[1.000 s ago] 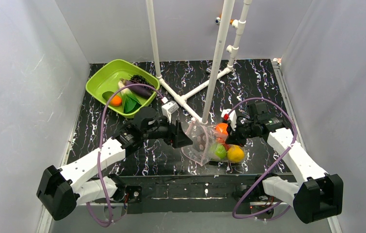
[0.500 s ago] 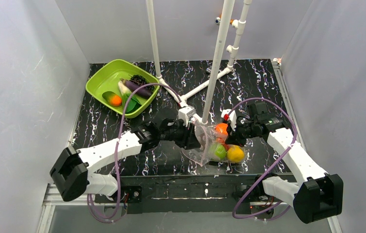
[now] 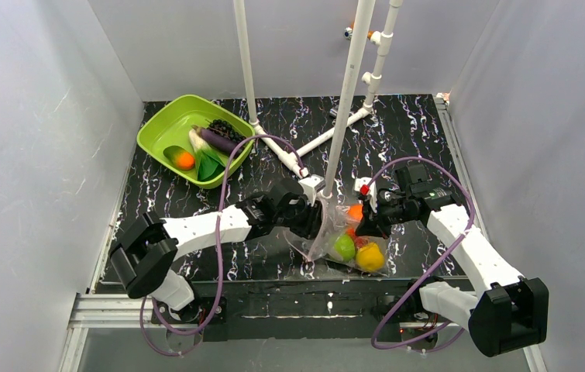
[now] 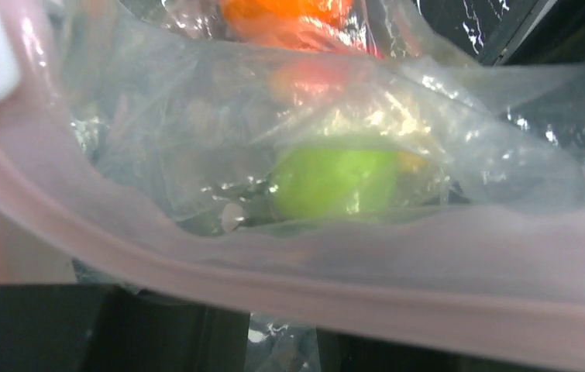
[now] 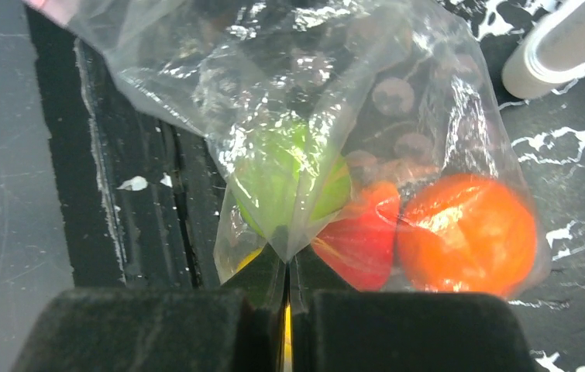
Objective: Open the zip-top bag and remove the fake food
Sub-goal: Pick up the fake fruit from the zipper food storage bag.
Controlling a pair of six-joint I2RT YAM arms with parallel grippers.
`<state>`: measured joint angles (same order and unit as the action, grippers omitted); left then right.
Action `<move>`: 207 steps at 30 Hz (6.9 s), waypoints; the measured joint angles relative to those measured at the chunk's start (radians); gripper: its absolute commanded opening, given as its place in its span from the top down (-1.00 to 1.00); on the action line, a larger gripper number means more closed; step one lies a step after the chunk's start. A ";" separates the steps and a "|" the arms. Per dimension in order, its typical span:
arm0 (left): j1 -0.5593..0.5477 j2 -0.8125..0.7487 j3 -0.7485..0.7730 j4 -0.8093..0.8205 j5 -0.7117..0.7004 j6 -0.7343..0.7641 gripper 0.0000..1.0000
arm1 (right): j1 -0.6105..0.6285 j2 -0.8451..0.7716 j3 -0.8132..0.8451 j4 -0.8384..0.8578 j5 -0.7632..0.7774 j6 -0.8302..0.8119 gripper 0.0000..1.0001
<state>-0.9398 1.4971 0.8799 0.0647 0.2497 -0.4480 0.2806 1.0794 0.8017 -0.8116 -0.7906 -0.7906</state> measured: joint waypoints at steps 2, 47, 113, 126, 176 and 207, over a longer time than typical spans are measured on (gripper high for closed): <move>0.000 0.009 0.000 0.024 -0.008 -0.005 0.40 | 0.000 0.000 0.000 -0.010 -0.029 -0.013 0.97; -0.007 0.198 -0.022 0.285 0.194 -0.088 -0.88 | 0.049 0.013 0.051 0.013 0.069 -0.025 0.97; -0.142 0.399 0.112 0.459 -0.207 0.184 -0.22 | 0.010 0.026 -0.011 0.051 0.124 0.002 0.97; -0.151 0.340 0.097 0.413 -0.172 0.217 0.97 | -0.013 0.022 -0.011 0.052 0.080 0.005 0.97; -0.104 -0.075 -0.034 0.077 -0.151 0.097 1.00 | -0.032 0.034 -0.011 0.058 0.039 0.008 0.97; 0.094 -0.277 0.035 -0.159 0.087 0.066 1.00 | -0.032 0.042 -0.012 0.061 0.050 0.011 0.97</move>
<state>-0.8459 1.2198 0.9146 -0.0948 0.3367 -0.3824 0.2489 1.1210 0.7898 -0.7506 -0.7406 -0.7799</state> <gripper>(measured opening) 0.695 0.021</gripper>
